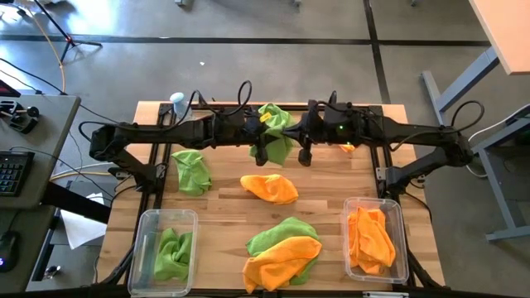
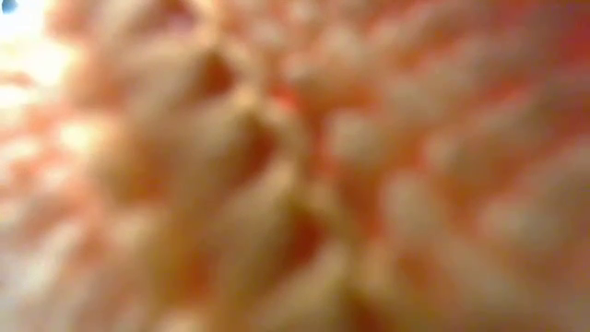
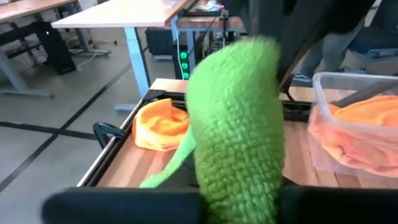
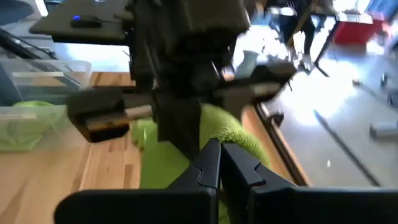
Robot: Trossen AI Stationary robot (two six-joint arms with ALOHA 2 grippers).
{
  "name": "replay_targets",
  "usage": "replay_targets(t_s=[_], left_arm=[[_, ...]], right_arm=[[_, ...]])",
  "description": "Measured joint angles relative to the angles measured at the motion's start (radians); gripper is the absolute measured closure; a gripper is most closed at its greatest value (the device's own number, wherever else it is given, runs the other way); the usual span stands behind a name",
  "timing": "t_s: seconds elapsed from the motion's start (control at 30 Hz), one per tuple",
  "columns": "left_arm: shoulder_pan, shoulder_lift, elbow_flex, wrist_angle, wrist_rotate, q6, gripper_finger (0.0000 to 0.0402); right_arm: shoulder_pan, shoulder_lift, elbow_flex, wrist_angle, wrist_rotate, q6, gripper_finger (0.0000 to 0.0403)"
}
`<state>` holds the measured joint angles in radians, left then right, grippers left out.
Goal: Sort microfiber towel by color & place in baskets
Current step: Put the green towel into the left transparent bin
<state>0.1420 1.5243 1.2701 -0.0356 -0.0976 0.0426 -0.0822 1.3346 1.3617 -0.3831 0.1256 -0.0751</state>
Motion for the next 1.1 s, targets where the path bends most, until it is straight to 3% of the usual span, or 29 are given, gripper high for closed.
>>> replay_targets(t_s=[0.13, 0.43, 0.63, 0.77, 0.97, 1.1], left_arm=[[0.001, -0.001, 0.000, -0.008, -0.004, -0.014, 0.0388], [-0.010, -0.025, -0.001, -0.163, -0.064, -0.112, 0.0399], [-0.075, -0.129, -0.001, -0.345, -0.144, -0.178, 0.0401], [-0.166, -0.205, 0.029, -0.557, -0.259, -0.283, 0.0401], [-0.370, -0.216, 0.226, -0.951, -0.363, -0.492, 0.0401], [-0.512, -0.196, 0.338, -1.084, -0.399, -0.620, 0.0401]], right_arm=[[-0.008, 0.000, 0.000, -0.105, 0.047, 0.075, 0.0387], [-0.009, 0.000, -0.001, -0.454, 0.079, 0.192, 0.0293], [0.003, 0.000, -0.002, -0.664, 0.088, 0.267, 0.0291], [0.026, 0.000, -0.002, -0.719, 0.143, 0.304, 0.0303], [0.067, 0.000, -0.008, -0.728, 0.208, 0.321, 0.0314], [0.078, -0.020, -0.124, -0.630, 0.205, 0.321, 0.0321]])
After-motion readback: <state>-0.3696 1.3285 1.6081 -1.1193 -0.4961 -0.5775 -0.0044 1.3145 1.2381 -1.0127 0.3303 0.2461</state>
